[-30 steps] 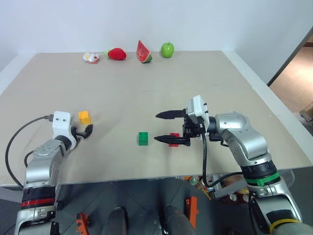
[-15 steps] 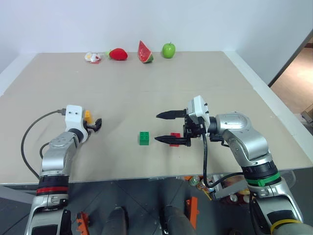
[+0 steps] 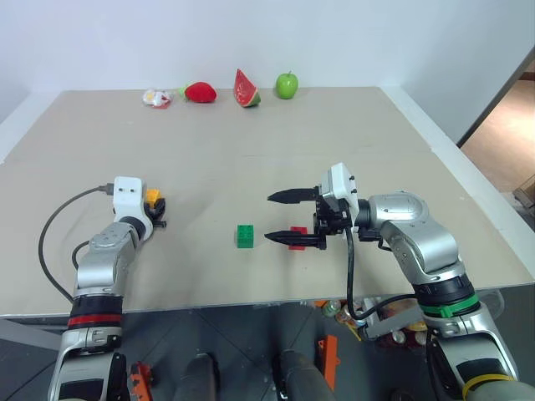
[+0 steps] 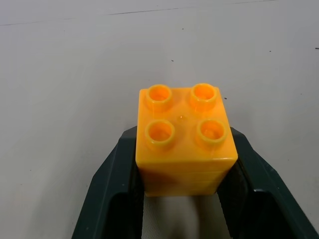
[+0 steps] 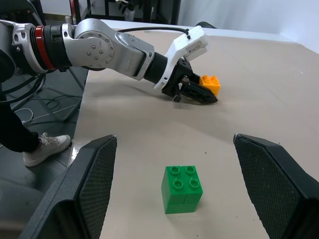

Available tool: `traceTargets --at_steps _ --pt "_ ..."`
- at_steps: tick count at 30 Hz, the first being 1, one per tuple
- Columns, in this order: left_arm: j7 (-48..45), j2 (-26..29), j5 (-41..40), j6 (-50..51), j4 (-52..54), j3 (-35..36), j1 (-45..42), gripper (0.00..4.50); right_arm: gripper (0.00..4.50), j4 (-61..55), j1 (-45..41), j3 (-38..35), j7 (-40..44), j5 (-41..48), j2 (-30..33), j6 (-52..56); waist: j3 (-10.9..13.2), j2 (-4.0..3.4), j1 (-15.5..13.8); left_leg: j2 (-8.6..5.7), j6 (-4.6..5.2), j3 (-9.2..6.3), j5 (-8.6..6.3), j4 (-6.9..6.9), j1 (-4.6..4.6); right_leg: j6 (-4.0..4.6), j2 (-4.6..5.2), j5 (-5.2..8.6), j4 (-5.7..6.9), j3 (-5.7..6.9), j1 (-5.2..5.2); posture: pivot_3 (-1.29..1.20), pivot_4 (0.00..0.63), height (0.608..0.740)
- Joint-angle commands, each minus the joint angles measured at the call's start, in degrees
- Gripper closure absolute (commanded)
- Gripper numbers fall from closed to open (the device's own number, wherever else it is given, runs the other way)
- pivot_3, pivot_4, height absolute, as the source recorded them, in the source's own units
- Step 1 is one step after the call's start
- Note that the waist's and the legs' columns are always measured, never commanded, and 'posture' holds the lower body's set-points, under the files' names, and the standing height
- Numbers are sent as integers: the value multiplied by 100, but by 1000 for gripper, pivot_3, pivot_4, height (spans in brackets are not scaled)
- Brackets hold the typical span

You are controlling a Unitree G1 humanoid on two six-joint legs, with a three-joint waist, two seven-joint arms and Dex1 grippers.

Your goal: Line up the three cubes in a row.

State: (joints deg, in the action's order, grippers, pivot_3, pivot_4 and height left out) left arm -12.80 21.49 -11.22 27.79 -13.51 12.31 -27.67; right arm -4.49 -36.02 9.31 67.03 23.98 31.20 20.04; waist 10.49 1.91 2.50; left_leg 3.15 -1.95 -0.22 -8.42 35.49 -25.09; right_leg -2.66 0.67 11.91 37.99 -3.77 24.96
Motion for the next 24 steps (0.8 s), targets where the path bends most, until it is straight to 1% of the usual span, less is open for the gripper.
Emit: traceTargets --at_steps 1,3,7,10,13,14,17,21,24 --pt "-500 165 -79 -352 134 -93 -119 3142 628 -20 -99 -175 -23 14 39 -86 0 0 0 0 0 0 0 0 0 0 0 0 0 0 0 0 150 740" --pt "-1259 332 -173 -701 283 -309 -141 3142 628 -20 -96 -177 12 23 80 -55 1 0 0 0 0 0 0 0 -2 1 0 1 0 0 1 0 150 740" --pt "-3063 970 -285 -1591 499 -778 93 3142 628 -179 30 -308 191 240 308 141 1 1 0 0 -2 2 -1 -4 -9 6 1 4 -1 -1 9 0 150 740" --pt "-4441 1668 -209 -2443 20 -1021 263 3142 628 -278 266 -575 299 400 615 226 1 0 4 1 -3 5 -2 -12 -5 10 2 9 -3 -4 11 0 150 740" --pt "-5393 2014 -244 -3153 -415 -1204 320 3142 628 -286 456 -782 240 474 825 326 2 -1 5 6 -6 12 -5 -20 -3 19 2 17 -2 -6 19 0 150 740" --pt "-5669 2046 -335 -3262 -504 -1232 319 3142 628 -296 512 -843 235 494 876 355 2 -2 2 7 -6 13 -5 -20 -5 21 2 18 -2 -5 22 0 150 740" --pt "-6335 1997 -686 -3148 -629 -1232 238 3142 628 -357 666 -1019 141 505 988 445 2 -1 1 9 -6 14 -5 -18 -9 21 3 18 -2 -5 21 0 150 740" --pt "-6739 1871 -639 -3339 -1077 -1327 -68 3142 628 -532 806 -1147 12 580 1065 568 2 -1 -5 7 -6 18 -5 -11 -12 20 7 18 -2 -5 22 0 150 740" --pt "-6902 1627 -613 -3406 -1488 -1401 -420 3142 628 -681 869 -1188 -62 624 1099 661 2 -1 -6 7 -5 18 -4 -9 -11 18 7 17 -2 -5 21 0 150 740"
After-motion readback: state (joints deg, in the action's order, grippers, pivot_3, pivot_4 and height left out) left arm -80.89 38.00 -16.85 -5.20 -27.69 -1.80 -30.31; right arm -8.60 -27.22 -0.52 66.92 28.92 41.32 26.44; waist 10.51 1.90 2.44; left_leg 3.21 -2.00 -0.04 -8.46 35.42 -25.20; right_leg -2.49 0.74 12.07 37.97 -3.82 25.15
